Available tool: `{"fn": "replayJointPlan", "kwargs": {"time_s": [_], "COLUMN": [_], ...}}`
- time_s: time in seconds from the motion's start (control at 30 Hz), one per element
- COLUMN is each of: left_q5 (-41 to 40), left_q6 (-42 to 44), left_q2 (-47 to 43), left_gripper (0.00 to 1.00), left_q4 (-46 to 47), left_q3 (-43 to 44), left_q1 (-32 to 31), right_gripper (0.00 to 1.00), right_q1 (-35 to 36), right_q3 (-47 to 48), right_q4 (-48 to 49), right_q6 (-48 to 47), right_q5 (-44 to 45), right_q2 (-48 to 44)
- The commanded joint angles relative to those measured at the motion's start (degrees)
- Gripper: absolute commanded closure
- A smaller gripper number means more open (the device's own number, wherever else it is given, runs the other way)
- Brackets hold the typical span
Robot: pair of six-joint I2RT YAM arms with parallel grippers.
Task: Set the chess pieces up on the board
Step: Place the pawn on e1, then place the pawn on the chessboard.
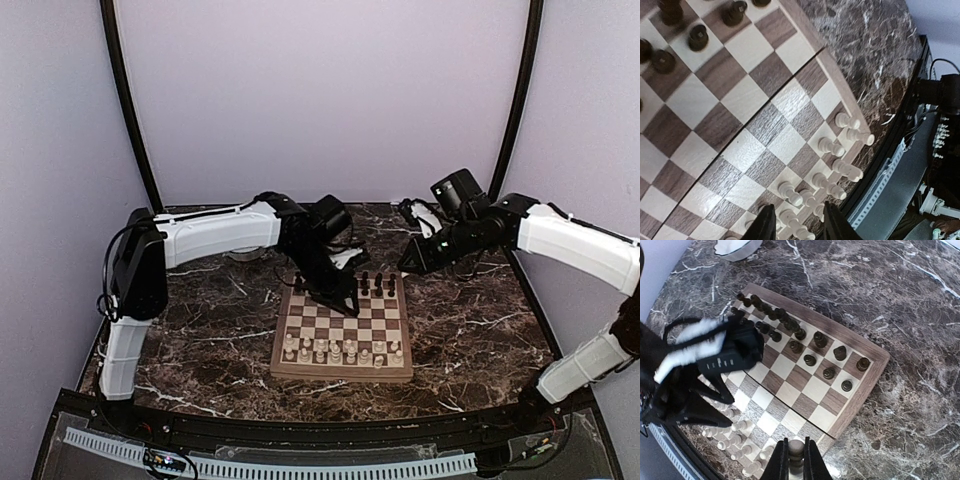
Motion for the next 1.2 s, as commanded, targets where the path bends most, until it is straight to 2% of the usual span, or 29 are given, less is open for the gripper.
{"fn": "replayJointPlan", "kwargs": {"time_s": [0.0,0.2,0.4,0.7,0.9,1.17], "left_q5": [2.71,1.46,-2.04,-0.79,0.18,0.25], "left_q6": [-0.94,-5.29,-5.93,-7.99,-7.57,-7.28], "left_q2": [-9.70,-17.53,-21.11,-23.55,-23.09,-23.48], "left_gripper": [0.64,0.59,0.59,0.56,0.56,0.56], "left_q4": [4.36,11.80,8.03,3.73,-0.22,-2.41], "left_q3": [-0.09,-5.74,-5.59,-5.29,-2.05,-2.12], "left_q1": [2.34,4.98,8.03,11.85,12.17,12.15], "right_gripper": [0.96,0.97,0.96,0.96,0.96,0.95], "right_q1": [-0.34,1.12,7.04,15.50,17.57,19.48], "right_q3": [-7.15,-19.02,-29.16,-36.50,-38.78,-39.58], "right_q4": [14.27,29.22,42.54,58.48,68.57,75.22], "right_q6": [0.12,-1.77,-4.50,-6.73,-6.10,-6.01], "right_q5": [-5.74,0.42,12.39,20.06,22.05,24.77], "right_q2": [-6.28,-12.09,-13.12,-4.02,3.72,8.98]}}
